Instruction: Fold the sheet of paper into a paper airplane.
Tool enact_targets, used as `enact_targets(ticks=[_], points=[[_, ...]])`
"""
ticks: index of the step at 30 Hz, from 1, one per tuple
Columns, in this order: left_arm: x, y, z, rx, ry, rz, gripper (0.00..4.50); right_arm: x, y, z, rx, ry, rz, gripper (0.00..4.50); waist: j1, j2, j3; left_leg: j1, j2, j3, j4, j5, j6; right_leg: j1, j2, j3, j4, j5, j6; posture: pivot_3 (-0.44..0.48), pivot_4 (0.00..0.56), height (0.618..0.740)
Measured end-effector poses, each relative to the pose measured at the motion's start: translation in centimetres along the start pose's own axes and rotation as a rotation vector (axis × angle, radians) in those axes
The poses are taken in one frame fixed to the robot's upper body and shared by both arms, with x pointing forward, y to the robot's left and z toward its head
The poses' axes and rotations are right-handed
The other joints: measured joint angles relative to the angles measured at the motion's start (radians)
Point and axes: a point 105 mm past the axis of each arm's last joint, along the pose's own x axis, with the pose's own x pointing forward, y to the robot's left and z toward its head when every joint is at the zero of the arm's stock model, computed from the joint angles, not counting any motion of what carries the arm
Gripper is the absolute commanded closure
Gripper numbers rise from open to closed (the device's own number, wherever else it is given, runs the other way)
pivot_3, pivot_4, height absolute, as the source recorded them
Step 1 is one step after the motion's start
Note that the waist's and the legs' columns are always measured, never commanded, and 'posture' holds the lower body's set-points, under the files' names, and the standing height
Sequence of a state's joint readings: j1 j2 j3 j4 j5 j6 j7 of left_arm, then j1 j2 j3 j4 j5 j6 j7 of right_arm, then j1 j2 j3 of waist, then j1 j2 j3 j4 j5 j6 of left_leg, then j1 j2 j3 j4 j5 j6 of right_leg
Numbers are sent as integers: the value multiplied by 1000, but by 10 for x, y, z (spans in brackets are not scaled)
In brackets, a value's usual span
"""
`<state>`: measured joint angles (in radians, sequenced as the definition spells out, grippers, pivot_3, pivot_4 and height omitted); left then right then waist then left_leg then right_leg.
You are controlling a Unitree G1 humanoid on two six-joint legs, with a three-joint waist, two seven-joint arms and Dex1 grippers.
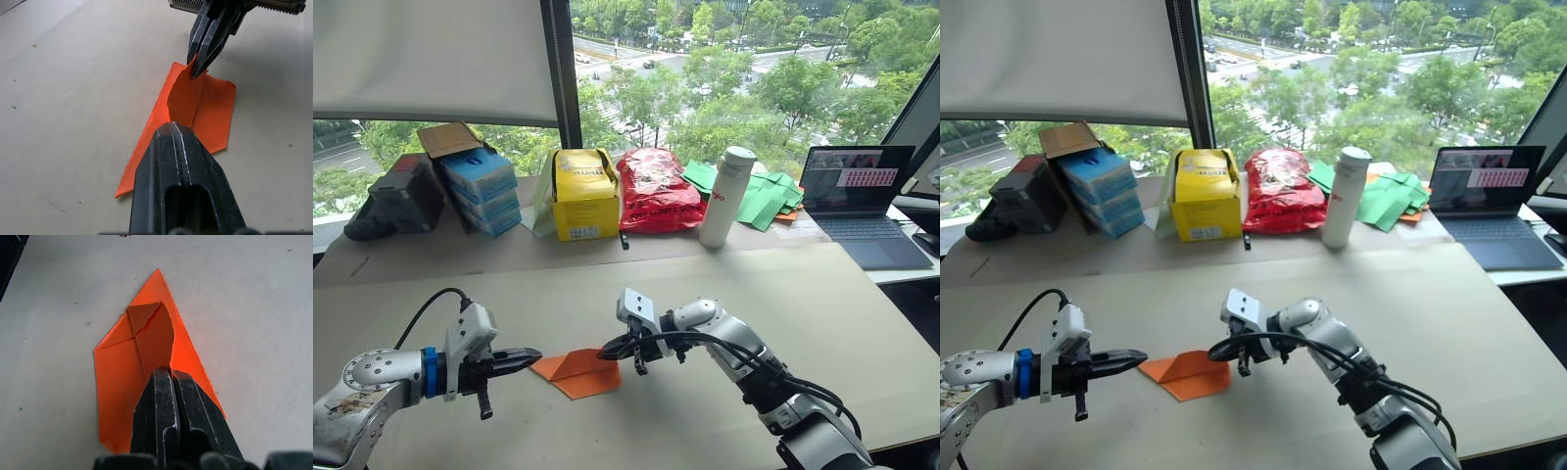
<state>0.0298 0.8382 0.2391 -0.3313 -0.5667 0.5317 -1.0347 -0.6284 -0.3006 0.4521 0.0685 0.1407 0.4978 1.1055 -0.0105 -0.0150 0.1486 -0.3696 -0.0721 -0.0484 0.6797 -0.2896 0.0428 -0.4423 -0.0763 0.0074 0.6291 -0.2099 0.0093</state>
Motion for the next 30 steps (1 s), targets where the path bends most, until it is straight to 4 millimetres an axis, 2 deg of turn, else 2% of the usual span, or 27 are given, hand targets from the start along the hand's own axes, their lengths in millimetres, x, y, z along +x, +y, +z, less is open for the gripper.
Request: enact_targets(ticks=[3,5,9,13,16,18,19,22,24,30], points=[[4,14,14,-23,-89,44,4500,-8,-1,25,-160,-86,-69,4463,-2,0,0,0,0,0,0,2,-4,0,0,0,1,0,0,0,150,740],[4,23,22,-39,-133,72,4500,-17,-7,32,-331,-88,-175,4463,-2,0,0,0,0,0,0,3,-5,0,0,0,1,0,0,0,150,740],[1,35,34,-85,-199,106,4500,-26,-5,31,-642,-83,-353,4463,-3,0,0,0,0,0,0,4,-6,-1,1,0,1,0,0,0,150,740],[2,40,40,-85,-221,114,4500,-16,13,16,-915,-40,-426,4463,-7,-1,0,0,-1,3,0,4,-7,-2,1,0,2,0,0,0,150,740],[5,39,38,-96,-210,100,4500,-17,12,12,-1100,-2,-498,4463,-7,-1,0,1,-1,4,0,5,-9,-2,2,1,3,0,0,0,150,740],[6,37,37,-98,-206,87,4500,-15,14,3,-1126,24,-461,4463,-6,-1,0,2,-1,3,0,5,-9,0,2,1,3,0,0,0,150,740],[7,37,37,-99,-204,83,4500,-11,21,-8,-1121,39,-388,4463,-6,-2,0,2,-1,3,0,5,-9,1,3,2,2,0,0,0,150,740],[6,35,36,-95,-188,65,4500,0,37,-24,-1082,38,-268,4463,-6,-2,0,2,0,2,0,5,-8,1,3,2,2,0,0,0,150,740],[6,32,35,-88,-171,44,4500,2,42,-25,-1090,33,-232,4463,-6,-2,0,2,0,2,1,5,-7,2,2,3,2,0,0,0,150,740],[-3,13,10,-102,-39,-48,4500,-2,39,-28,-1094,45,-186,4463,-8,-3,0,2,0,2,0,4,-7,1,3,2,2,0,0,0,150,740]])
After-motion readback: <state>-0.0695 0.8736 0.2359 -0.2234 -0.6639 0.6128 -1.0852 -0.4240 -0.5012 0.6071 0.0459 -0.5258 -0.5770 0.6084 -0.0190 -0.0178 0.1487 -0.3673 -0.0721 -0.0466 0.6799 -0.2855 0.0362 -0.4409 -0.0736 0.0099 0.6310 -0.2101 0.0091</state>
